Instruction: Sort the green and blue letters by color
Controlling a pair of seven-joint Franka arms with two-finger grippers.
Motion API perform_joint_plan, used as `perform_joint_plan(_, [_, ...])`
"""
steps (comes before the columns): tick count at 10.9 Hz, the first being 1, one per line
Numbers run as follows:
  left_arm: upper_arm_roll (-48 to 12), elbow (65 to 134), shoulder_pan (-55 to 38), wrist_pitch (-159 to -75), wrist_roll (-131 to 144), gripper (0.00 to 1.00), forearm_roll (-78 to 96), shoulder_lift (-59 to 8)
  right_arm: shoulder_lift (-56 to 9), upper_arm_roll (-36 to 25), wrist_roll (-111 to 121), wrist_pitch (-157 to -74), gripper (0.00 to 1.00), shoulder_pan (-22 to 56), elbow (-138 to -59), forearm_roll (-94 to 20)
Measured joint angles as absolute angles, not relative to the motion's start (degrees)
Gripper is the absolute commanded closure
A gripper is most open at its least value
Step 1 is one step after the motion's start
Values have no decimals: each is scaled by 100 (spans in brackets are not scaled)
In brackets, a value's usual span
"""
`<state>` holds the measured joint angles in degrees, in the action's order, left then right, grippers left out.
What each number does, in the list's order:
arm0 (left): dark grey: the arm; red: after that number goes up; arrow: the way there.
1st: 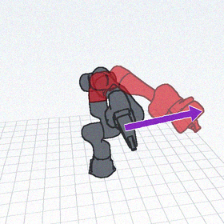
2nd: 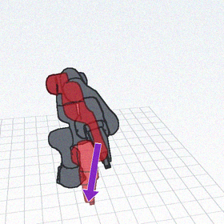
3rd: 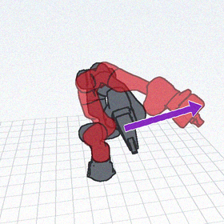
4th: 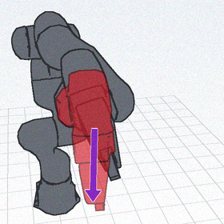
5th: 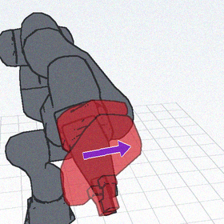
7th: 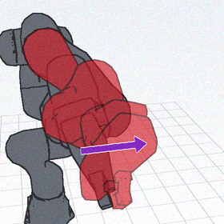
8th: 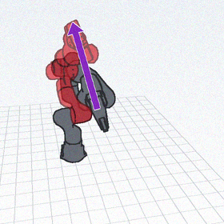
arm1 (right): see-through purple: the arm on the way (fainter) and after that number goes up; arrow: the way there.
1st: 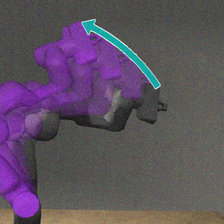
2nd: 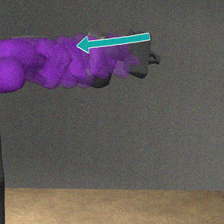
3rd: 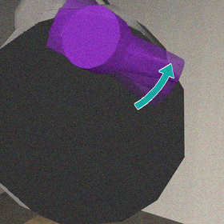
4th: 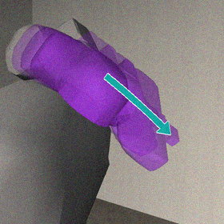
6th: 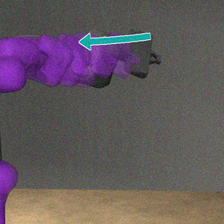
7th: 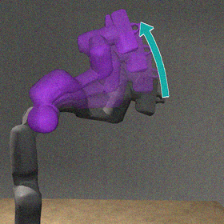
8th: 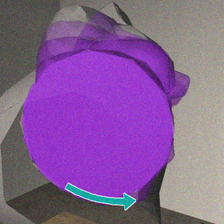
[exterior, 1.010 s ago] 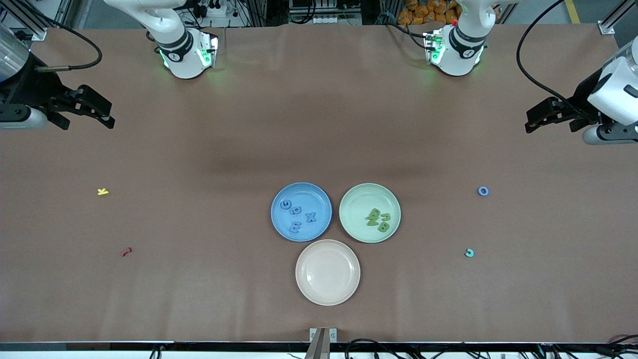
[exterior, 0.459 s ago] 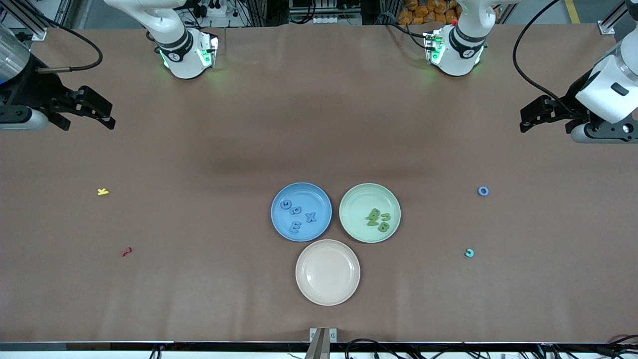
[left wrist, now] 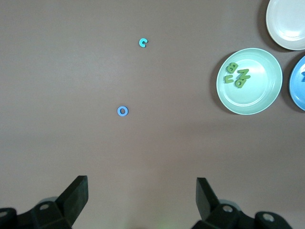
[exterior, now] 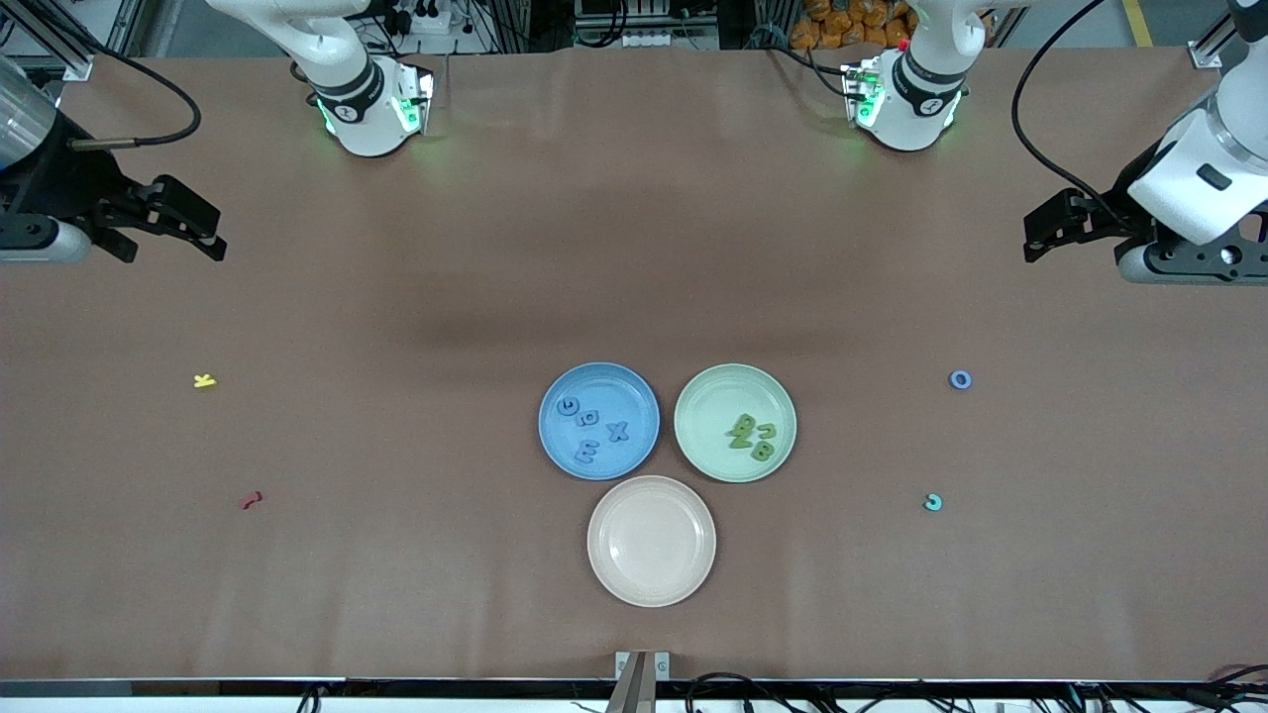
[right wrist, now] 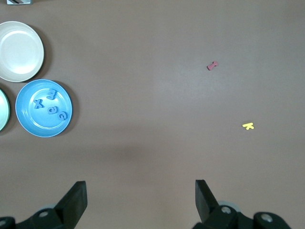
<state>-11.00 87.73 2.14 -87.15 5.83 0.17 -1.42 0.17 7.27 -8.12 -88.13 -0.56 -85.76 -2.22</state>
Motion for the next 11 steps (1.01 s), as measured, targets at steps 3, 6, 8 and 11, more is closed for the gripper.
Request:
perform_joint_plan(3, [-1099,8773,215,-8720,583,0,11,-159,15,709,-812,-8824,0,-64,-8576,-222])
perform_joint_plan(6, [-1100,8773,214,-8766,583,0,10,-167,14,709,-812,-8826,0,-64,-8578,-223])
perform_joint_plan(8, [-1089,8773,151,-8778,583,0,2,-167,11,709,-812,-8818,0,-64,-8587,-223])
perform_joint_plan(11, [-905,8773,-240,-8798,584,0,-141,-167,11,707,-812,-8818,0,-64,-8591,-223])
